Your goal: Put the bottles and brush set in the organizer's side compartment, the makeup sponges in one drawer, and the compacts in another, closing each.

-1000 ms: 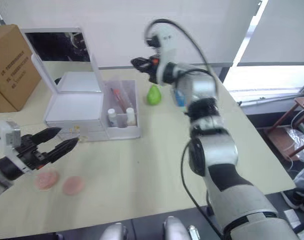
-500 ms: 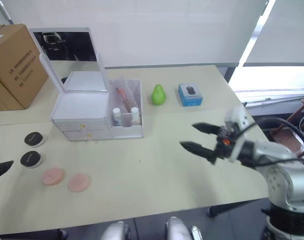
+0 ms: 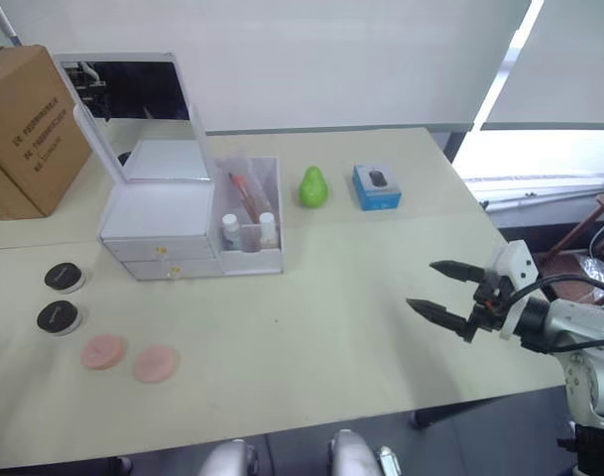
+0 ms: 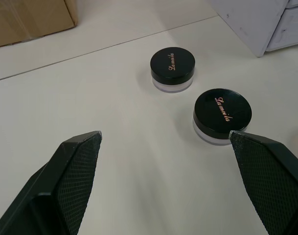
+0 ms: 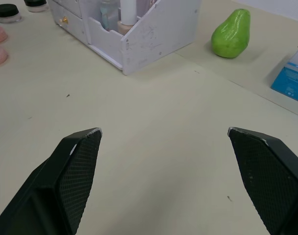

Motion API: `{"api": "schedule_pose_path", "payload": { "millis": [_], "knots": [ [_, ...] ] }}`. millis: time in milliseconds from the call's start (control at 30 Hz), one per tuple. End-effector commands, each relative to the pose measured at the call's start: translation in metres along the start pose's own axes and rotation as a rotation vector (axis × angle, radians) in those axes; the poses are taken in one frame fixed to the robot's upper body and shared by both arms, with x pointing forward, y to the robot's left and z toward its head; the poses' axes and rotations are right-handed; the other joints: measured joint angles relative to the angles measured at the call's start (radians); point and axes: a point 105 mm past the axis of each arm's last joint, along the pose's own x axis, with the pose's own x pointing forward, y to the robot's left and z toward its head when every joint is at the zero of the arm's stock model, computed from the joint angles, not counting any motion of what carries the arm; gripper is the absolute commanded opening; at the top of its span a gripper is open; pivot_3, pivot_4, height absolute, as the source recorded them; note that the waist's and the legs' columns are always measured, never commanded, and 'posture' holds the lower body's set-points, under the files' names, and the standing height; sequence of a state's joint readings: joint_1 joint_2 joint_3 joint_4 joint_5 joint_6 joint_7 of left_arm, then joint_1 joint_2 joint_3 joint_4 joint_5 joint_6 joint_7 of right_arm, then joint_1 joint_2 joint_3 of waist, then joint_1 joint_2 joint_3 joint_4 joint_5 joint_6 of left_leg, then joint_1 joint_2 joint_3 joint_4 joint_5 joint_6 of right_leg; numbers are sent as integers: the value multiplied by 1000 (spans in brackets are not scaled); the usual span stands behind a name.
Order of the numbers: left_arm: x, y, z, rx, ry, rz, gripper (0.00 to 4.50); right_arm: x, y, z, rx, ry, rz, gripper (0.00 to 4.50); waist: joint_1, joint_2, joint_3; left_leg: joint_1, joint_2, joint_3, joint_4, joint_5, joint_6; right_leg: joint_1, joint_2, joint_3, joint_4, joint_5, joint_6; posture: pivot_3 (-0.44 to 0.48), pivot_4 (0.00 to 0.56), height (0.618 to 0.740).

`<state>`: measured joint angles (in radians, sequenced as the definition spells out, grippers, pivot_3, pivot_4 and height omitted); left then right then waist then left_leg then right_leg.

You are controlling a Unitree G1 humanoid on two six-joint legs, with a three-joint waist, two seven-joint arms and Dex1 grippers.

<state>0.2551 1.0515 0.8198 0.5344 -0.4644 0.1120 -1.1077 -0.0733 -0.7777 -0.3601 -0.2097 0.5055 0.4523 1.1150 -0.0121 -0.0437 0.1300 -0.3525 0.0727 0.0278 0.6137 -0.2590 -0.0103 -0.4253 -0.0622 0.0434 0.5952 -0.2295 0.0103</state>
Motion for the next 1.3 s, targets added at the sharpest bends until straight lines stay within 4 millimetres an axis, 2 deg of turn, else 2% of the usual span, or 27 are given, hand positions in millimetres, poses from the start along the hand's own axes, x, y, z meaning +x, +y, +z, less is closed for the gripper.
{"api": "schedule_pose_path", "payload": {
  "millis": [33, 100, 233, 333, 433, 600, 800, 967, 1100, 1300],
  "knots": [
    [0, -9, 11, 29, -43, -10, 4500, 10, 10, 18, -42, -53, 38, 4481, 1, 0, 0, 0, 0, 0, 0, 0, 0, 0, 0, 0, 0, 0, 0, 0, 150, 730],
    [5, -26, 10, 15, -67, -33, 4500, 20, 20, 27, -34, -81, 77, 4481, 0, 0, 0, 0, 0, 1, 0, 0, 0, 0, -1, 0, 0, 0, 0, 0, 150, 730],
    [19, -87, 11, -51, -164, -112, 4500, 50, 47, 48, -14, -137, 182, 4481, -1, -1, 0, 0, 0, 3, 0, 0, 0, 2, -4, -1, 0, 2, 3, 0, 150, 730],
    [37, -134, 17, -115, -285, -97, 4500, 75, 63, 71, -3, -218, 227, 4481, 2, -3, -1, 0, -1, 3, 1, 0, 0, 3, -3, 0, 0, 5, 5, 0, 150, 730],
    [57, -161, 30, -163, -407, 42, 4500, 94, 80, 82, -15, -243, 278, 4481, 16, -5, -1, -2, -3, 2, 2, 0, 0, 4, -3, 0, 0, 7, 6, 0, 150, 730],
    [85, -200, 50, -180, -505, 197, 4500, 117, 103, 78, -76, -214, 338, 4481, 26, -7, -3, -7, -3, -4, 15, 5, 8, 10, 0, 1, 1, 11, 7, 0, 150, 730],
    [114, -219, 66, -196, -527, 243, 4500, 126, 108, 72, -111, -215, 349, 4481, 23, -7, -5, -6, -4, -8, 19, 5, 9, 14, 2, 1, -1, 10, 8, 0, 150, 730],
    [136, -225, 81, -202, -566, 240, 4500, 129, 118, 88, -93, -325, 401, 4481, 21, -6, -5, -3, -4, -12, 19, 5, 9, 17, 4, 1, 0, 10, 8, 0, 150, 730],
    [142, -230, 84, -216, -578, 222, 4500, 130, 117, 93, -99, -353, 398, 4481, 18, -5, -5, -2, -5, -13, 19, 5, 9, 19, 4, 1, 0, 10, 8, 0, 150, 730],
    [142, -227, 82, -195, -583, 221, 4500, 129, 116, 98, -78, -381, 380, 4481, 19, -5, -5, -2, -5, -13, 19, 5, 9, 19, 4, 1, 0, 10, 8, 0, 150, 730]
  ]
}}
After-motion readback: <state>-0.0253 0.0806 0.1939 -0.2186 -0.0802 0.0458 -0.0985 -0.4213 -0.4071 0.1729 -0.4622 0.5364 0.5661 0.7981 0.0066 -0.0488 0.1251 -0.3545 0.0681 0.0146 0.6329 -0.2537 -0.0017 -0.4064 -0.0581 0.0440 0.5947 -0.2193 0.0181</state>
